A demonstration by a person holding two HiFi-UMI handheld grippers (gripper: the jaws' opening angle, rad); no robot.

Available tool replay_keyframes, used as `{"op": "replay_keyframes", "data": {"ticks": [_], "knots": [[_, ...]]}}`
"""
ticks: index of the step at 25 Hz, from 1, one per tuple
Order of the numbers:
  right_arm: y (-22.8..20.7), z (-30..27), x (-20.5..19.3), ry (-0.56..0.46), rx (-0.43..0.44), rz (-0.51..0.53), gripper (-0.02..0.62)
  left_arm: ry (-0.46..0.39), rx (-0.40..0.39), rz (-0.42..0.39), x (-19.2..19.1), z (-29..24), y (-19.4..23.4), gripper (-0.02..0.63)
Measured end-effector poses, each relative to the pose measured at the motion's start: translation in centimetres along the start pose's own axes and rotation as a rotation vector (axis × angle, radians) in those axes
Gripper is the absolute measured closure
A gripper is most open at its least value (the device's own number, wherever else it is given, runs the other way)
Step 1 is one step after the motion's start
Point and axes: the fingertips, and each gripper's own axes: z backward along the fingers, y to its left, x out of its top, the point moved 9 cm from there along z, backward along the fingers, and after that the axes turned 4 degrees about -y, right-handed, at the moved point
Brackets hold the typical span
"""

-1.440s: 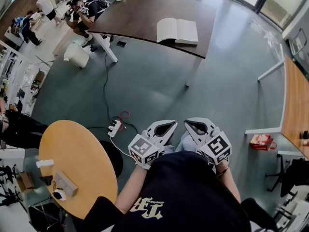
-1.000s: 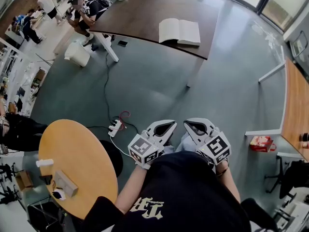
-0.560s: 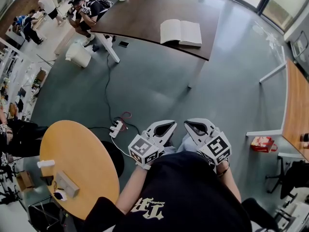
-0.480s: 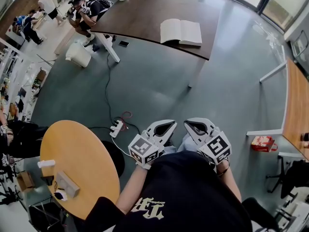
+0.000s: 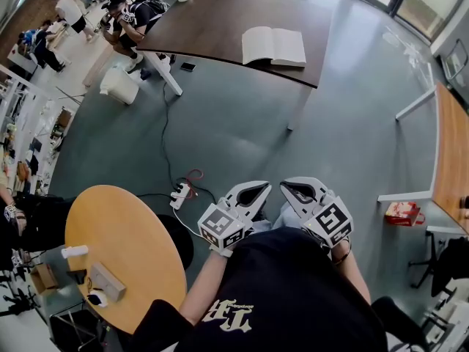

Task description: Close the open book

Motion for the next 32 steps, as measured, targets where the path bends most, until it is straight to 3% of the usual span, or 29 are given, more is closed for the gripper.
{"op": "replay_keyframes", "data": {"ticks": [21,32], "knots": [[-3.2,0.5,-0.7,0.002,0.001,-0.016,0.606,0.024,0.001,0.0,0.2,-3.0,0.7,0.601],[-7.8,0.6,-1.2,-0.016,0.008,-0.051,0.606,0.04,0.02,0.011,0.6,-6.9,2.2,0.601]]}}
